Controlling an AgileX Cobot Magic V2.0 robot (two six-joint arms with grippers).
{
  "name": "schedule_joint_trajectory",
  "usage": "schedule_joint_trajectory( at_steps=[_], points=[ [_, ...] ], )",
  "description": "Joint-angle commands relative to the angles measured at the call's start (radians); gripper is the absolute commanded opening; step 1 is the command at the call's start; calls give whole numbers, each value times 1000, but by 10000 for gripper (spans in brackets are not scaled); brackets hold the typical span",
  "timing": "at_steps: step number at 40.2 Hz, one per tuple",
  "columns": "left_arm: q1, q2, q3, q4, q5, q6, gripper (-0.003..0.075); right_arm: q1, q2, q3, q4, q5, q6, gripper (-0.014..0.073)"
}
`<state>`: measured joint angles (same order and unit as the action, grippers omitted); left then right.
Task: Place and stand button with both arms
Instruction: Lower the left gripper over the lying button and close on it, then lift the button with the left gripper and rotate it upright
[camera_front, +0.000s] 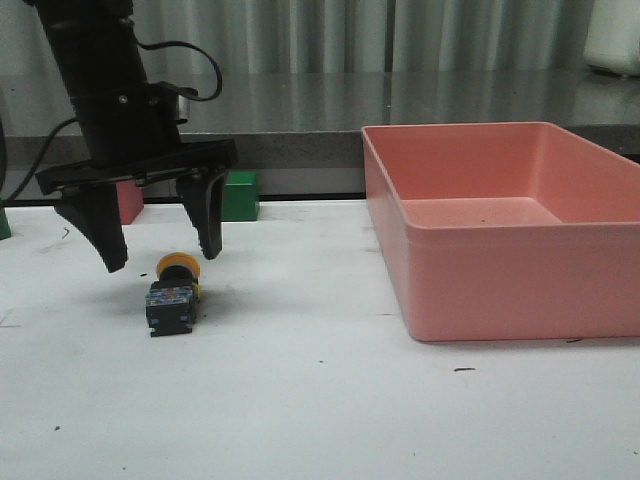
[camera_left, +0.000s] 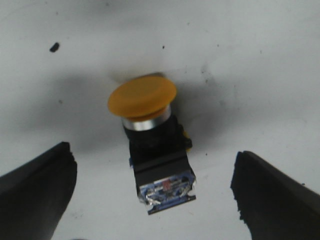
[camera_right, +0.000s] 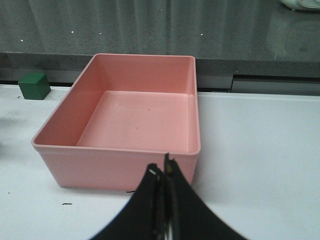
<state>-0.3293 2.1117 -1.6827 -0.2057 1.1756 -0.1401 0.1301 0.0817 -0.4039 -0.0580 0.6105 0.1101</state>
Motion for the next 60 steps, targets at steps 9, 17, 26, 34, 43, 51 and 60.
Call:
schedule_joint_trajectory(
  at_steps=[9,17,26,34,43,51,60],
  points=[
    [-7,36,-102,-13,14,-15,510,-5,13,-25,-16,-87,-9,-69],
    [-7,41,-109,-4,-4,-15,493,-5,13,-25,-16,-87,-9,-69],
    [-7,41,-109,37,-21,-15,493,-5,13,-25,-16,-87,-9,-69],
    [-7,53,-109,37,-44,-15,493,-5,13,-25,-16,-87,-9,-69],
    [-7,68,-115,37,-18,-15,491,-5,13,-25,-16,-87,-9,-69],
    [-7,70,-117,37,-18,-15,340,-5,13,-25,-16,-87,-9,-69],
    [-7,70,-122,37,-20,-7,143,-5,13,-25,-16,-87,-9,-69]
  ],
)
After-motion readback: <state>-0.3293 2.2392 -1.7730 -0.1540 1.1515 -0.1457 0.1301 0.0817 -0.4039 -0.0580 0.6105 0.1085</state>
